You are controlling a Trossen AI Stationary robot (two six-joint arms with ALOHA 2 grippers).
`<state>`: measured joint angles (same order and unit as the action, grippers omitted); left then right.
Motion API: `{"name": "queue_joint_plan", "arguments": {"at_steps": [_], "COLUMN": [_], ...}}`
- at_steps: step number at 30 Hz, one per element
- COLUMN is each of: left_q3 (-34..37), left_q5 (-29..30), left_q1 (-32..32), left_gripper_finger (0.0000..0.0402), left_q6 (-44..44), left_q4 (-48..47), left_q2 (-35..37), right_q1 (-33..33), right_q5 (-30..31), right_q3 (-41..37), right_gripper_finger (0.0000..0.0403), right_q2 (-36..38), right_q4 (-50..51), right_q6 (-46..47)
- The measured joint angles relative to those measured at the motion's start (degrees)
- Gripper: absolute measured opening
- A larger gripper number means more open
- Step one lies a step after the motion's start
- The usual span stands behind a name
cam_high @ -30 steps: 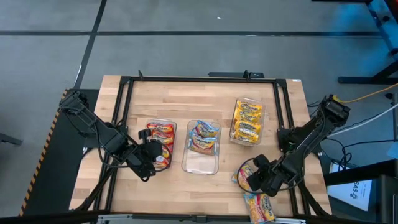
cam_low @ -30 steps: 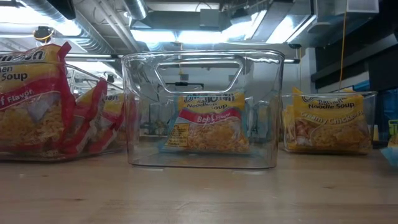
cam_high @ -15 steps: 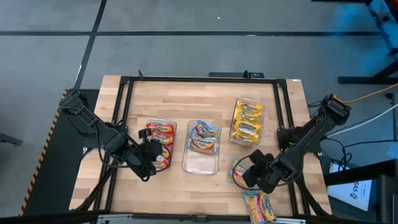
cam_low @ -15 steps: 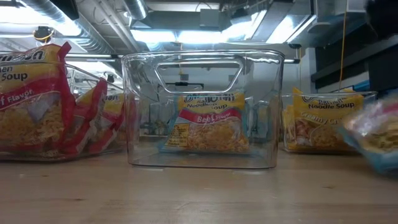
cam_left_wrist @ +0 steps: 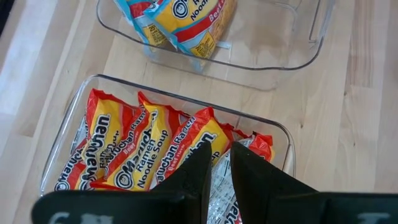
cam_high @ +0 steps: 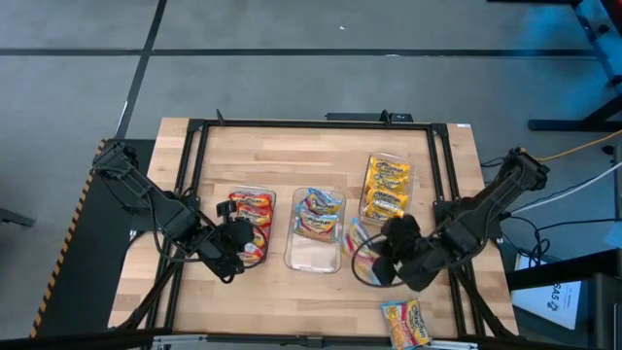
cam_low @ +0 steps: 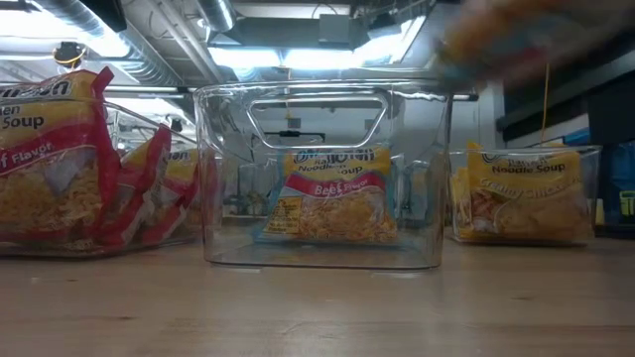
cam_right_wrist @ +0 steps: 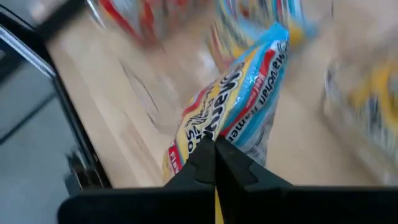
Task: Sort Maruchan noodles
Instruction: Put the blue noodle pack into the middle transparent bin
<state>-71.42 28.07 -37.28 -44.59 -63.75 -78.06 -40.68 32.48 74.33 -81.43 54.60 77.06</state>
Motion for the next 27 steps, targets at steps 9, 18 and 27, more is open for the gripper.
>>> {"name": "queue_joint_plan", "arguments": {"at_steps": [9, 18, 27], "left_q3": [0.0, 0.0, 0.0], "left_q5": [0.0, 0.0, 0.0], "left_q1": [0.0, 0.0, 0.0], "left_gripper_finger": [0.0053, 0.0053, 0.0053], "left_q6": [0.1, 0.1, 0.1], "left_q4": [0.0, -0.3, -0.3], "left_q2": [0.0, 0.0, 0.0], "right_q1": [10.8, 21.4, 24.7], "right_q5": [4.2, -8.2, -19.9], "right_q3": [5.3, 5.2, 5.2], "right_gripper_finger": [0.0, 0.0, 0.0], "right_q2": [-0.1, -6.8, -13.7], "right_q4": [-9.4, -17.0, -19.7], "right_q6": [-25.5, -42.8, -48.7]}}
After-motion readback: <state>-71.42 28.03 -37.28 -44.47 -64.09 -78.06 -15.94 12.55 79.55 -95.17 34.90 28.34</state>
